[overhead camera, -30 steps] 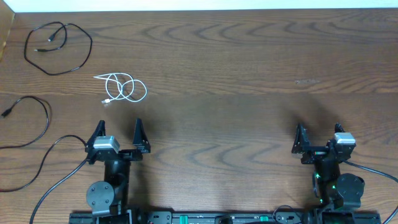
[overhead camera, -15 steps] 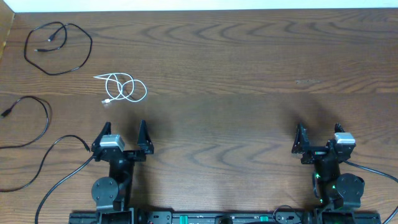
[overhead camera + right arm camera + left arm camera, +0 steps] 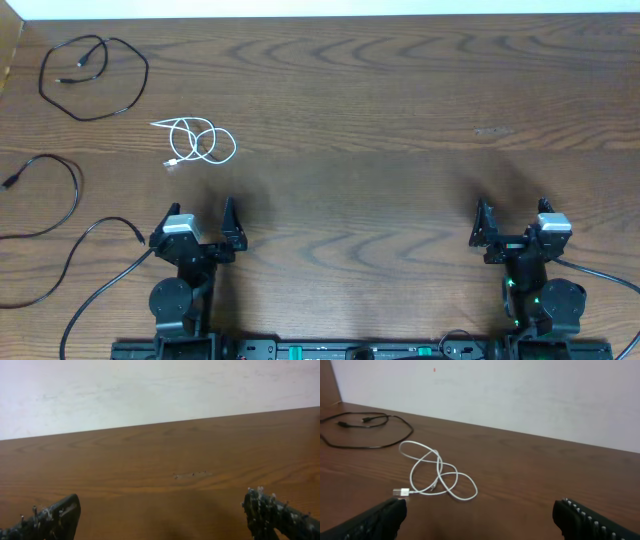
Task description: Untangle cables
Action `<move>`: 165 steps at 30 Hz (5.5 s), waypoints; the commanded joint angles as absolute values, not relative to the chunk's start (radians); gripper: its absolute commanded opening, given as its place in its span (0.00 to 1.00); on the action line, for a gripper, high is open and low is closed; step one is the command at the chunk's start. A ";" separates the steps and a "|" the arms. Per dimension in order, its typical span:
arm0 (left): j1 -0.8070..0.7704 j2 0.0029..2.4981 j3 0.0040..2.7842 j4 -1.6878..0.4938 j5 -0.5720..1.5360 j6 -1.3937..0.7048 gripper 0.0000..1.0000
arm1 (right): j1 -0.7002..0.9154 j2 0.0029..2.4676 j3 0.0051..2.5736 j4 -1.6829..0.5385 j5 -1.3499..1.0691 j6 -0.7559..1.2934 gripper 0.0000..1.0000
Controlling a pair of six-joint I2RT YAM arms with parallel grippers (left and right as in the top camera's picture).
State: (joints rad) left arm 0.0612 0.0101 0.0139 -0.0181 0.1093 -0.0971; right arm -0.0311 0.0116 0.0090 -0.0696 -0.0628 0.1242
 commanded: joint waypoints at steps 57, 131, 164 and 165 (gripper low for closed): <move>0.043 0.009 0.004 -0.064 0.100 0.096 0.98 | -0.025 0.005 0.006 -0.072 -0.058 0.115 0.99; 0.043 0.002 0.004 -0.066 0.086 0.097 0.98 | -0.025 0.005 0.006 -0.071 -0.058 0.115 0.99; 0.039 0.002 0.004 -0.066 0.085 0.090 0.98 | -0.025 0.005 0.006 -0.071 -0.057 0.115 0.99; 0.039 0.003 0.004 -0.066 0.086 0.090 0.98 | -0.025 0.005 0.005 -0.071 -0.057 0.115 0.99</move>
State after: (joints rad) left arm 0.0437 0.0105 0.0166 -0.0246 0.0792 0.0830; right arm -0.0311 0.0120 0.0090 -0.0696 -0.0628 0.1242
